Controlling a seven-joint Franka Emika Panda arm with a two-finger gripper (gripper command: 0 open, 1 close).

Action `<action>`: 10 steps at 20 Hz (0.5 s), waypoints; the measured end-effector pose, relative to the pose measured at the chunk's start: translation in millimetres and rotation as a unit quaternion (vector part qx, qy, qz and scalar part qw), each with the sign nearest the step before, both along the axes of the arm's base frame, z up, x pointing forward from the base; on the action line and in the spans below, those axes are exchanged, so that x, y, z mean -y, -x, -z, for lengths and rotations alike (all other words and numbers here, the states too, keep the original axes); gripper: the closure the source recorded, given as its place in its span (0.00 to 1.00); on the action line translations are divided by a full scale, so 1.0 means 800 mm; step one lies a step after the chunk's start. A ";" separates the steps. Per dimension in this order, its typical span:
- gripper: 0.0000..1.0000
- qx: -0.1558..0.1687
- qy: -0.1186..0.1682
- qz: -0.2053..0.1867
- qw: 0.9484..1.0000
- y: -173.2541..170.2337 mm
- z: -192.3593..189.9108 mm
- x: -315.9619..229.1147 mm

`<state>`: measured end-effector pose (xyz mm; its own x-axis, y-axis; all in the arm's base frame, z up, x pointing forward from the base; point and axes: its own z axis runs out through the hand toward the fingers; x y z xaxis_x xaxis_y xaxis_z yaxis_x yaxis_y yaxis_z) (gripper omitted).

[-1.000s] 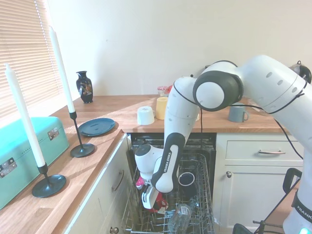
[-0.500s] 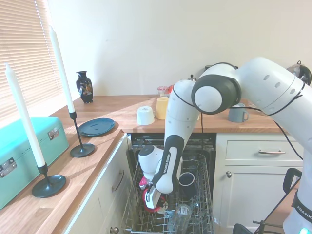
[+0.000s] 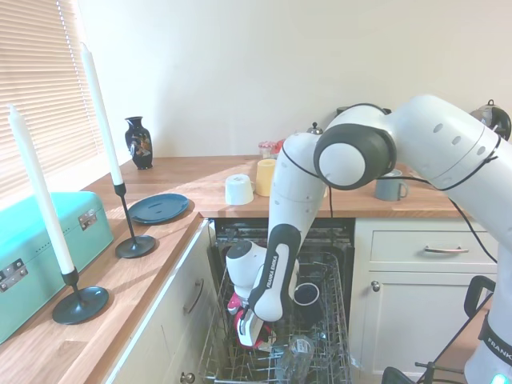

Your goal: Move the red mug from the dishwasher to the counter

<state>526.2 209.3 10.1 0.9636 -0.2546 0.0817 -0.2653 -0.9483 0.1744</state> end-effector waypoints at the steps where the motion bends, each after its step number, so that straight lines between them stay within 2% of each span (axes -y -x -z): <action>1: 1.00 0.000 0.000 0.000 1.000 0.000 0.000 0.000; 7: 1.00 -0.001 0.006 -0.005 1.000 0.007 -0.003 -0.001; 10: 1.00 0.006 0.005 -0.009 1.000 0.014 -0.028 -0.006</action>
<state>515.3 214.1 32.9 0.9672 -0.2354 0.0952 -0.2493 -0.9513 0.1811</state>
